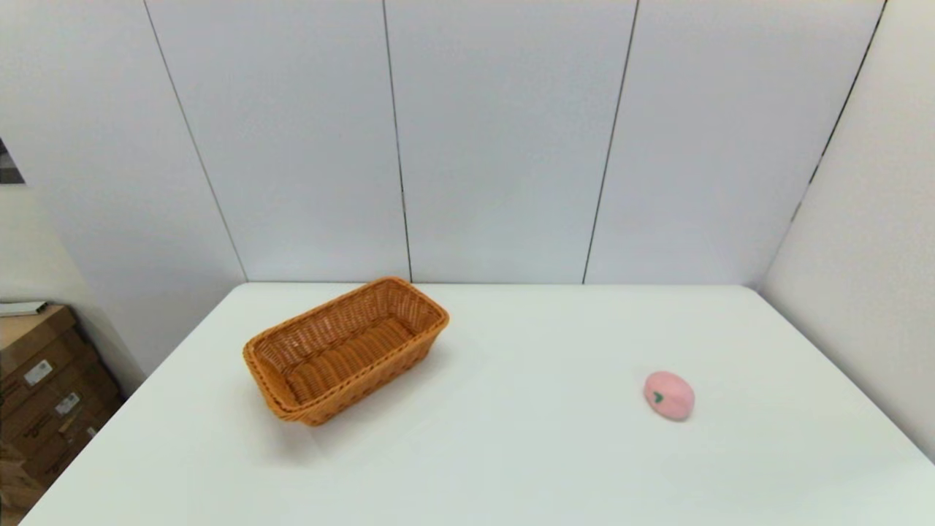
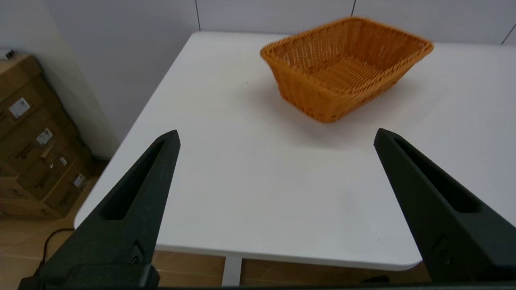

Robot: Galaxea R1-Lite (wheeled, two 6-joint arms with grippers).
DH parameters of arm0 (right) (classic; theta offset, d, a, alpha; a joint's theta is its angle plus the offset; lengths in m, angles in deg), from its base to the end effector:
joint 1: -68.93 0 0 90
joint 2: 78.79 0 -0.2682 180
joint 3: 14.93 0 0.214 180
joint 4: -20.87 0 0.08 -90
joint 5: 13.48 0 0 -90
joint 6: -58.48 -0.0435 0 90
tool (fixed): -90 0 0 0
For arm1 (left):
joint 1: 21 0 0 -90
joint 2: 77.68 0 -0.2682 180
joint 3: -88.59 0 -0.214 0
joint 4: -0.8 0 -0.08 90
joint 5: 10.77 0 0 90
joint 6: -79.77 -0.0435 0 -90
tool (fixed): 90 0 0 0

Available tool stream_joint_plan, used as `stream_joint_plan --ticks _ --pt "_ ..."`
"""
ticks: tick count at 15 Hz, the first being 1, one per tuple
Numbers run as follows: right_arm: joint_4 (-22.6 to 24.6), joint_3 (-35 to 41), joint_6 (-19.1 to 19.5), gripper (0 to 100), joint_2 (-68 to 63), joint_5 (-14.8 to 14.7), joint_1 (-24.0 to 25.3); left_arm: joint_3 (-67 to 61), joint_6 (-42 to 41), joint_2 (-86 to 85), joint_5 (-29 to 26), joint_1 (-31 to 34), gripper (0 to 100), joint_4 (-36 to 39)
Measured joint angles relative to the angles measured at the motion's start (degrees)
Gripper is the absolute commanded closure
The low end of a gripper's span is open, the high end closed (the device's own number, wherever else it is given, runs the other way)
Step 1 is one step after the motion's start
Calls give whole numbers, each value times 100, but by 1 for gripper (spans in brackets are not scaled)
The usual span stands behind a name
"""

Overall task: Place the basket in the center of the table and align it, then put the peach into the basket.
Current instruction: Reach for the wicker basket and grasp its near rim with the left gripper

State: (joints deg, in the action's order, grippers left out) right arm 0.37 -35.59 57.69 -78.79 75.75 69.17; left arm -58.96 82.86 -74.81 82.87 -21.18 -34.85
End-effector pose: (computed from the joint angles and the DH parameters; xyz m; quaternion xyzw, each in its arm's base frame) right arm 0.0555 -0.0004 0.0758 0.0069 -0.0014 -0.0046 1.0000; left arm 0.0410 0.0026 0.1060 -0.0251 0.0521 0.0316 0.9978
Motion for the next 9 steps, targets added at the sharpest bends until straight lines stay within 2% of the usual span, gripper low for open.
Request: stream_joint_plan --ticks 4,9 --pt "6 0 11 0 2 -9 0 1425 366 1738 -9 7 0 87" --pt "-2 -2 20 0 0 -11 0 2988 1423 4854 48 -85 0 255"
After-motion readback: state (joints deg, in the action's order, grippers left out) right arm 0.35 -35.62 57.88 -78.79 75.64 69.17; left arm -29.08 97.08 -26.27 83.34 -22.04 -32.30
